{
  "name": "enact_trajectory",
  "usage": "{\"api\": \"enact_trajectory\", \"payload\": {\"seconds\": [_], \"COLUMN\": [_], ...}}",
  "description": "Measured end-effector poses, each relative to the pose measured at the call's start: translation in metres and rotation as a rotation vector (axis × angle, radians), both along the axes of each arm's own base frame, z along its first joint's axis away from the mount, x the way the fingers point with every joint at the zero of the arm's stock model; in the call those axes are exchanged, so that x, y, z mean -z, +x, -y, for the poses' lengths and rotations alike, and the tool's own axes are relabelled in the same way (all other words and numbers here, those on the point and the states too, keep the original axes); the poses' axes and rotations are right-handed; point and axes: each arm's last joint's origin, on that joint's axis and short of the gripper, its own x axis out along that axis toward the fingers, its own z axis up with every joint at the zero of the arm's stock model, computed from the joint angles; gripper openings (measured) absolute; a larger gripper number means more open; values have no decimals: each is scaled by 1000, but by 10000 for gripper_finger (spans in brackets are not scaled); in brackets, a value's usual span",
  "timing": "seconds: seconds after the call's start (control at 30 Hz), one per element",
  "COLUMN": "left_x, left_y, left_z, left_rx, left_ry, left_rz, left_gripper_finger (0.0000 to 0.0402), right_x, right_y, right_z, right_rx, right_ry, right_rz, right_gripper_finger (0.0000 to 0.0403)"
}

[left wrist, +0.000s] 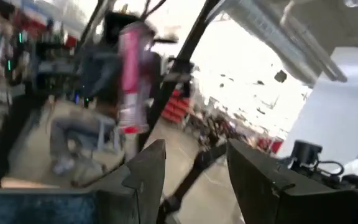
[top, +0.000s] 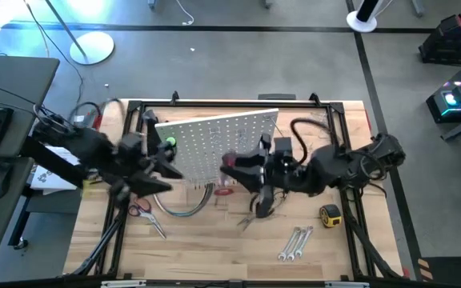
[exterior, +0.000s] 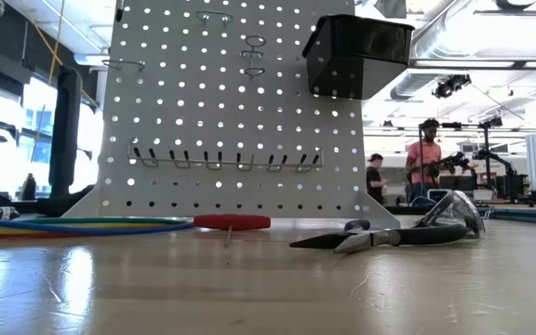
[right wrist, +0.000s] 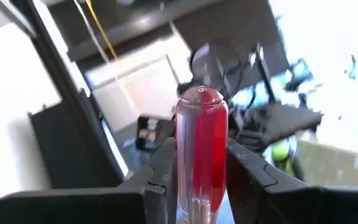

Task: Hang tools onto peg board
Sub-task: Hang the red screwdriver on the peg board

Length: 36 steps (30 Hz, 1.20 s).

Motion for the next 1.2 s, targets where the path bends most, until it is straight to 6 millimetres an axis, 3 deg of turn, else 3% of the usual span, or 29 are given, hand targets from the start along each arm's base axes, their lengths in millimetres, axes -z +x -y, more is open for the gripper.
{"api": "enact_trajectory", "payload": {"seconds": [0.13, 0.33, 0.47, 0.7, 1.0, 1.2], "left_x": [-9, -10, -2, 6, 17, 10], "left_y": [-19, -24, -17, -4, 12, 13], "left_z": [-4, -3, 0, 6, 13, 15], "left_rx": [-97, -170, -227, -287, -381, -368], "left_ry": [23, 40, 53, 54, 50, -31], "left_rz": [50, 38, -16, -63, -121, -57], "left_gripper_finger": [162, 162, 163, 163, 163, 163], "right_x": [0, 0, 0, -11, -5, -6], "right_y": [10, 10, 10, 9, 18, 20], "right_z": [2, 10, 15, 27, 42, 51], "right_rx": [102, 297, 406, 496, 488, 495], "right_ry": [-95, -209, -274, -306, -339, -353], "right_rz": [49, -5, -52, 13, -32, -26], "right_gripper_finger": [84, 84, 84, 84, 84, 84]}}
